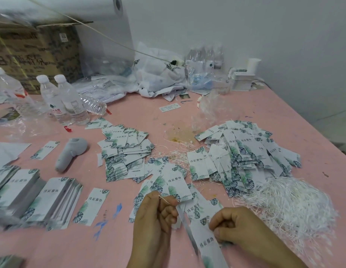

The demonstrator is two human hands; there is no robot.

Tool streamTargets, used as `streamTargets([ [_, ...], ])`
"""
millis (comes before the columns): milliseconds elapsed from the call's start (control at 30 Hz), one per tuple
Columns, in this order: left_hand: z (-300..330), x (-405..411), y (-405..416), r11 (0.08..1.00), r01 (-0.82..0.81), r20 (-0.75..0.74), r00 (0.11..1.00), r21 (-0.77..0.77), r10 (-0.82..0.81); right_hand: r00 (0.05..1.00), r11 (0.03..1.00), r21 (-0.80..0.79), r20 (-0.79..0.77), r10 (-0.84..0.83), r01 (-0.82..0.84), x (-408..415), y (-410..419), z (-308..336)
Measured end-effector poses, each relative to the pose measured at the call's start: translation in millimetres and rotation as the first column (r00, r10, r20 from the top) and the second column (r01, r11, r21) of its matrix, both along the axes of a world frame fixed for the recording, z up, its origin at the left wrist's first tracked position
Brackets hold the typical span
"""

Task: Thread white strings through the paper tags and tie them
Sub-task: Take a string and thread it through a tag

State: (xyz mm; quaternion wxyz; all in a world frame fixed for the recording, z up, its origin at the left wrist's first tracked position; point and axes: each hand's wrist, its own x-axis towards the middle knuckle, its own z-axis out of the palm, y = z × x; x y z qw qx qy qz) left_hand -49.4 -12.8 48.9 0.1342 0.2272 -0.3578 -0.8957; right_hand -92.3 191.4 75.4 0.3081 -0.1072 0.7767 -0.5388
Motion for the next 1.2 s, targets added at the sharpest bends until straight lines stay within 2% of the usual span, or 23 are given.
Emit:
streamTargets([
  [267, 2, 2, 0, 0.999, 0.006, -0.020, 1.000, -0.043, -0.007, 0.990, 0.995, -0.035, 0.099, 0.098, -0.095, 0, 5, 4],
  [400, 6, 4, 2, 1.000, 0.002, -0.024, 1.000, -0.011, -0.003, 0.973, 0.982, -0.141, 0.176, 0.147, -0.123, -1, 10, 6],
  [500, 10, 3, 0, 0.995, 0.014, -0.064, 0.998, 0.099, -0.008, 0.921, 0.910, -0.400, 0.303, 0.245, -0.111, -1, 14, 5],
  [567, 10, 3, -2, 0.985, 0.073, -0.071, 0.996, 0.157, -0.062, 0.872, 0.796, -0.595, 0.327, 0.365, -0.111, 1, 16, 7],
  [633, 10, 3, -3, 0.979, 0.122, -0.080, 0.991, 0.161, -0.110, 0.845, 0.691, -0.720, 0.328, 0.423, -0.066, 2, 13, 7],
  [700, 11, 2, -1, 0.980, 0.139, -0.080, 0.988, 0.139, -0.129, 0.853, 0.657, -0.749, 0.397, 0.339, 0.088, 2, 4, 7],
  [800, 11, 2, 3, 0.981, 0.160, -0.081, 0.985, 0.111, -0.152, 0.855, 0.642, -0.681, 0.513, 0.075, 0.352, 5, -7, 2],
  [867, 11, 4, 5, 0.976, 0.199, -0.091, 0.977, 0.092, -0.190, 0.829, 0.591, -0.674, 0.559, 0.017, 0.443, 6, -13, 2],
  [933, 10, 6, 8, 0.970, 0.235, -0.089, 0.969, 0.053, -0.230, 0.826, 0.549, -0.687, 0.563, -0.010, 0.475, 6, -17, 1],
  [1000, 10, 7, 11, 0.962, 0.274, -0.110, 0.956, 0.003, -0.272, 0.851, 0.551, -0.687, 0.518, -0.085, 0.474, 8, -21, 0],
  [1200, 6, 9, 15, 0.912, 0.384, -0.139, 0.905, -0.140, -0.403, 0.922, 0.658, -0.647, 0.233, -0.310, 0.385, 17, -37, -12],
])
